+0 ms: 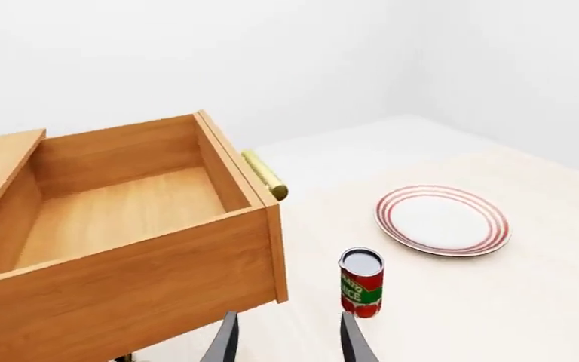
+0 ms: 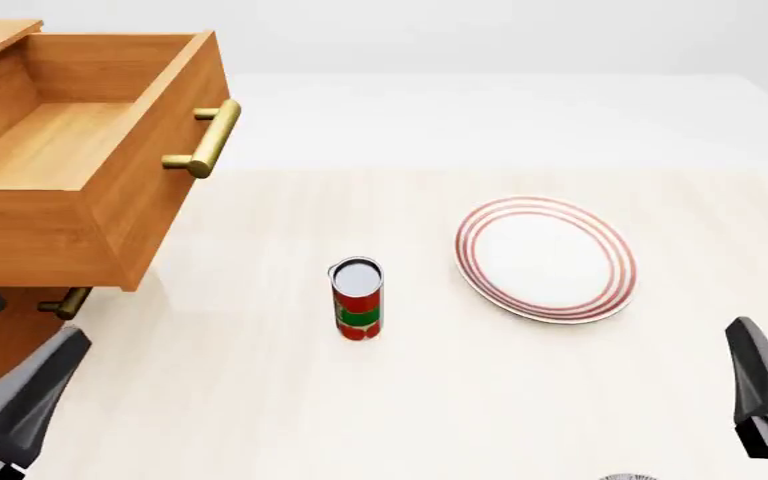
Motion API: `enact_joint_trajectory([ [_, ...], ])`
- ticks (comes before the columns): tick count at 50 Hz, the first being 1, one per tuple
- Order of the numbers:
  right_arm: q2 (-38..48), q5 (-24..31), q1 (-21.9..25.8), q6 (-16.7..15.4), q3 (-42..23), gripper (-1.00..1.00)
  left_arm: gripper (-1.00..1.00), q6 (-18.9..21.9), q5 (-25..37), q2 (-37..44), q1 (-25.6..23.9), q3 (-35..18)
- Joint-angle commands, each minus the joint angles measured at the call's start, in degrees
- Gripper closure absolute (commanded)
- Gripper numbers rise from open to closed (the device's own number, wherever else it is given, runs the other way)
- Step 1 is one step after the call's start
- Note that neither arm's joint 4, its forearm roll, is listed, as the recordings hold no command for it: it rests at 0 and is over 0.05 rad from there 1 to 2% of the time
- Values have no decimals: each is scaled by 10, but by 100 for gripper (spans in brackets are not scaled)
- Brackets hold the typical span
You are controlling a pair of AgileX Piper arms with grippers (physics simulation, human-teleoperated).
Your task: Put the bowl in the top drawer of the cabinet.
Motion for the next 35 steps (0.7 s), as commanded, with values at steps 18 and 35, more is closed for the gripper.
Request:
enact_joint_trajectory([
  [18, 0, 0, 0, 0, 0, -100, -100, 32, -67, 142, -155, -50],
  [35, 0, 0, 0, 0, 0, -100, -100, 55, -130, 233, -240, -79],
])
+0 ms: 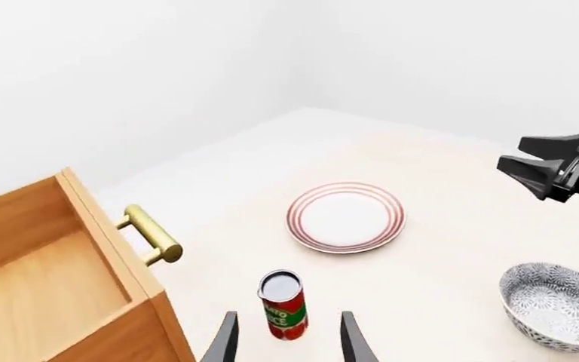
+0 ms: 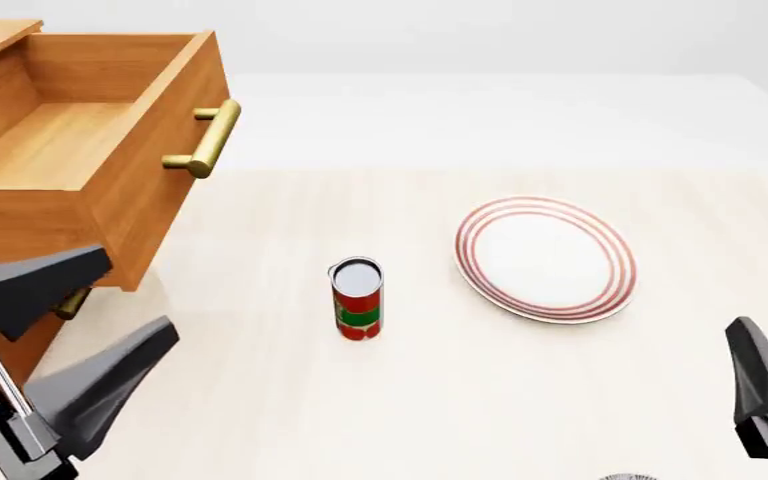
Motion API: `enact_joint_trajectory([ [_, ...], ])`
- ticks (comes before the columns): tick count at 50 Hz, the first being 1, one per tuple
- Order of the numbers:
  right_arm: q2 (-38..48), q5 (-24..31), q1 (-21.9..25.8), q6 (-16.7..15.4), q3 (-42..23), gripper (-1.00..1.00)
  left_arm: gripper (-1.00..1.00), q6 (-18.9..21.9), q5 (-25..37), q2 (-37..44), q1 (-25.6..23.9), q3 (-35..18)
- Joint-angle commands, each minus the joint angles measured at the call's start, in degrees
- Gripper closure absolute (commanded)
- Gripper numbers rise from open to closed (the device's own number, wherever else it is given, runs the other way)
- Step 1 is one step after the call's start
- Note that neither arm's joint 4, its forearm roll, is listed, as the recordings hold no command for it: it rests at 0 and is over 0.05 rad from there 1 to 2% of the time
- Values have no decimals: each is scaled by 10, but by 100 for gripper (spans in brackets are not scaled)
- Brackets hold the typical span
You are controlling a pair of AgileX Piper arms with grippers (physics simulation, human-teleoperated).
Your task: Put the bowl in the top drawer of the cabinet.
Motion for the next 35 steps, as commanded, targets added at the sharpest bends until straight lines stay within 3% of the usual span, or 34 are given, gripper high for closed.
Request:
enact_joint_trajectory([
  [1, 0, 0, 0, 0, 0, -100, -100, 8, -47, 76, -71, -19],
  [14, 0, 0, 0, 0, 0, -100, -100, -20, -55, 132, -90, -46],
  [25, 0, 0, 0, 0, 0, -100, -100, -147, -29, 222, -114, -98],
  [35, 0, 0, 0, 0, 0, -100, -100, -249, -20, 284, -166, -123],
])
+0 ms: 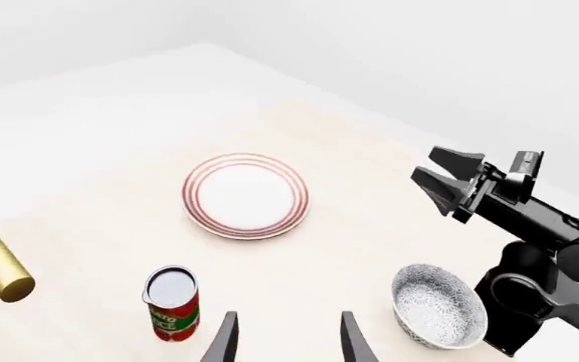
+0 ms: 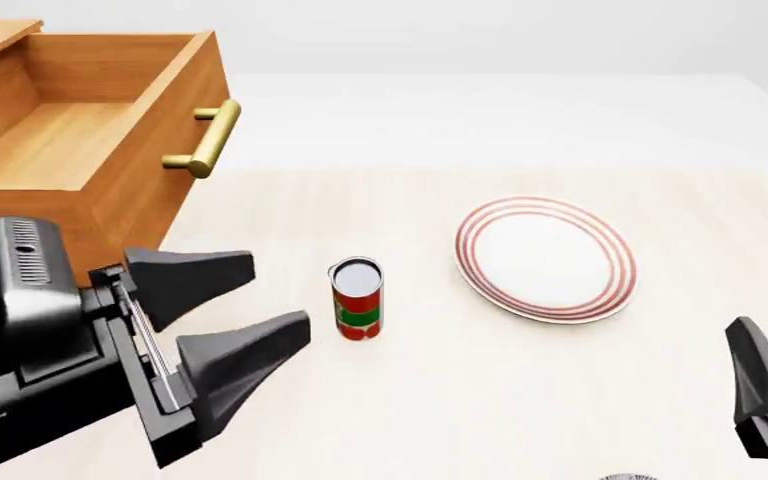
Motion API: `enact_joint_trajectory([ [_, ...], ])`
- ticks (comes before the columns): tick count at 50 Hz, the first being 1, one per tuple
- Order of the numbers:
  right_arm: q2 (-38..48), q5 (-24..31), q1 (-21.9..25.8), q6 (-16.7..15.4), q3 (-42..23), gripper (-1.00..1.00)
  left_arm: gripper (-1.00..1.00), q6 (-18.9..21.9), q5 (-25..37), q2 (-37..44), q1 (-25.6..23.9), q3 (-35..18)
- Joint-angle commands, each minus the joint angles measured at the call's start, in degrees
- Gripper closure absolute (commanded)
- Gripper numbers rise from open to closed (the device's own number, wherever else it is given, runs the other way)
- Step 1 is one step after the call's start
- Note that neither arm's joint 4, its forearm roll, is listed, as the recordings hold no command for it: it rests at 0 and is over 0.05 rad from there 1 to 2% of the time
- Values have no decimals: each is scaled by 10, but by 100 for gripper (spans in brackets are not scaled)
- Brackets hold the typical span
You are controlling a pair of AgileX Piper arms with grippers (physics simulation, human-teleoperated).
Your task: Put the bowl in the top drawer of the cabinet.
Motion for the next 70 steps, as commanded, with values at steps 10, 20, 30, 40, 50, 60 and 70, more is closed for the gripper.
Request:
enact_joint_trajectory([
  [10, 0, 0, 0, 0, 0, -100, -100, -241, -26, 153, -101, -14],
  [20, 0, 0, 0, 0, 0, -100, -100, -277, -48, 199, -131, -18],
  [30, 0, 0, 0, 0, 0, -100, -100, -303, -68, 236, -164, -37],
  [40, 0, 0, 0, 0, 0, -100, -100, -325, -85, 269, -173, -47],
  [50, 0, 0, 0, 0, 0, -100, -100, -356, -103, 322, -167, -51],
  [60, 0, 0, 0, 0, 0, -100, -100, -380, -119, 366, -179, -65],
  [70, 0, 0, 0, 0, 0, -100, -100, -396, -141, 407, -194, -74],
])
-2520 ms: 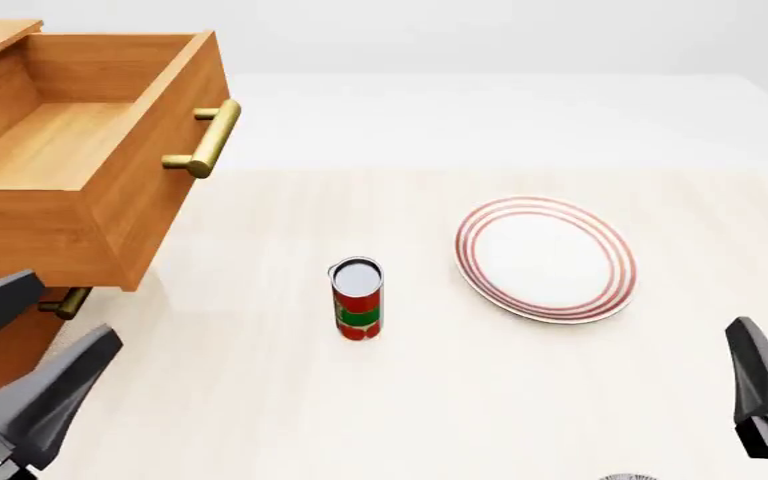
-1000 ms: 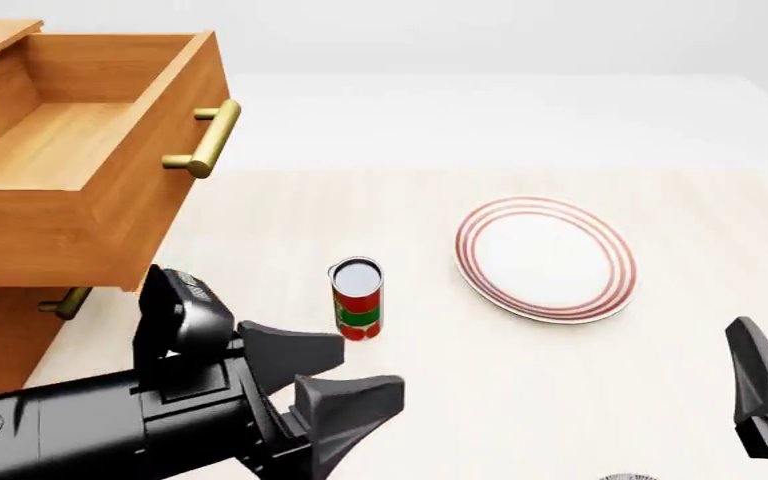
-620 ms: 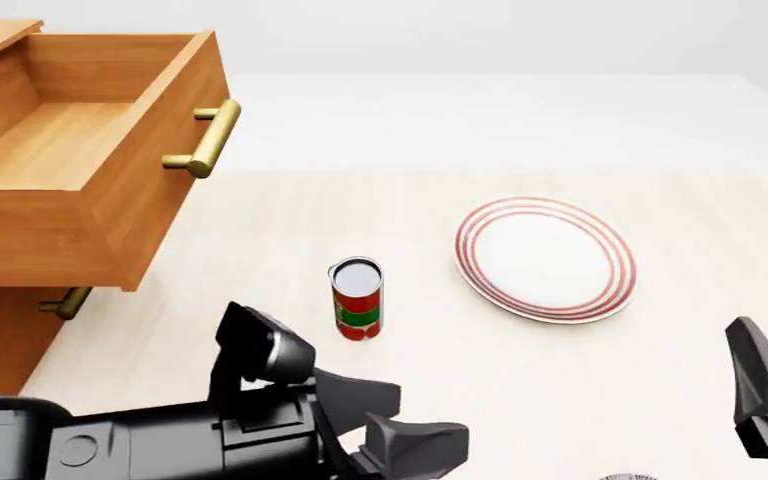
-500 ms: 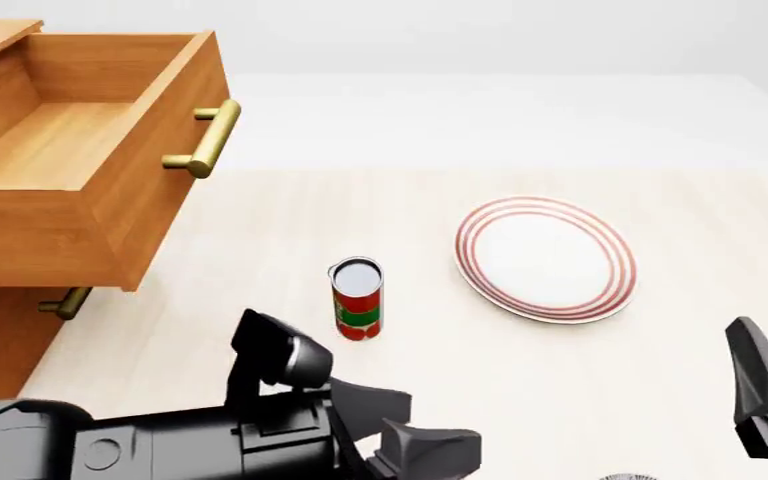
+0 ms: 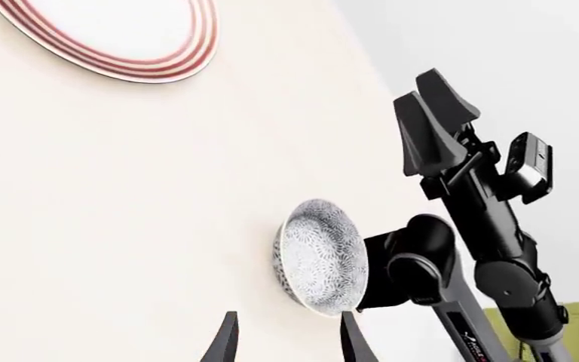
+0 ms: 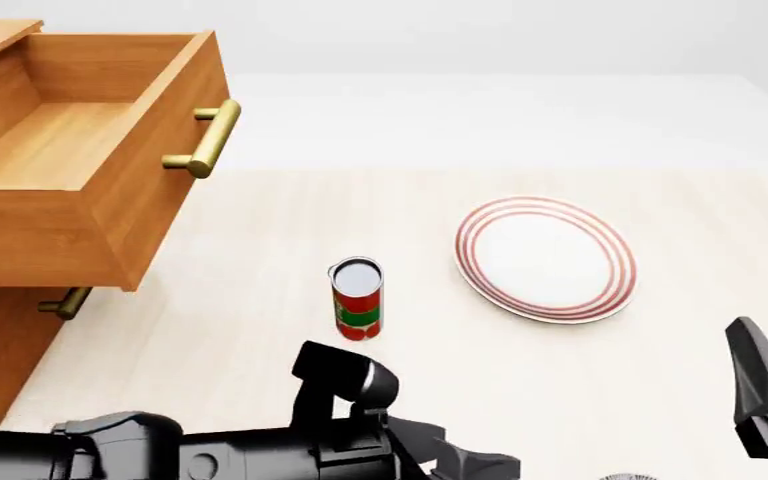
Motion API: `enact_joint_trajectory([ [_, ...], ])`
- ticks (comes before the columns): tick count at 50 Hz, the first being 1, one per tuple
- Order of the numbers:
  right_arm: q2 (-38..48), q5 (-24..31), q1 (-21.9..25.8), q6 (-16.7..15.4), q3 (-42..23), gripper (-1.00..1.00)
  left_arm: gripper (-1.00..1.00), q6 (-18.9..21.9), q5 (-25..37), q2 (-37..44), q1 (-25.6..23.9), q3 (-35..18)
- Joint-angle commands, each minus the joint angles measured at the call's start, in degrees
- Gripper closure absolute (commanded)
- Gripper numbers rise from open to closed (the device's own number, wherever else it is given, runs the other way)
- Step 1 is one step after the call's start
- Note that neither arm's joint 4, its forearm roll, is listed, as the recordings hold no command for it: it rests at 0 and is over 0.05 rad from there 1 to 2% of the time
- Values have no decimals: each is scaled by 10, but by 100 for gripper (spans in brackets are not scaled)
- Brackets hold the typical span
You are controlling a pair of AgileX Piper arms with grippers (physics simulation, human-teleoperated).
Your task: Put the bowl in the top drawer of the cabinet.
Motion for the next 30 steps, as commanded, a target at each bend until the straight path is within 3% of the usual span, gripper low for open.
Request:
enact_joint_trajectory([
  [1, 0, 0, 0, 0, 0, -100, -100, -22, -25, 51, -13, -12],
  [30, 0, 0, 0, 0, 0, -100, -100, -37, -41, 122, -34, -55],
])
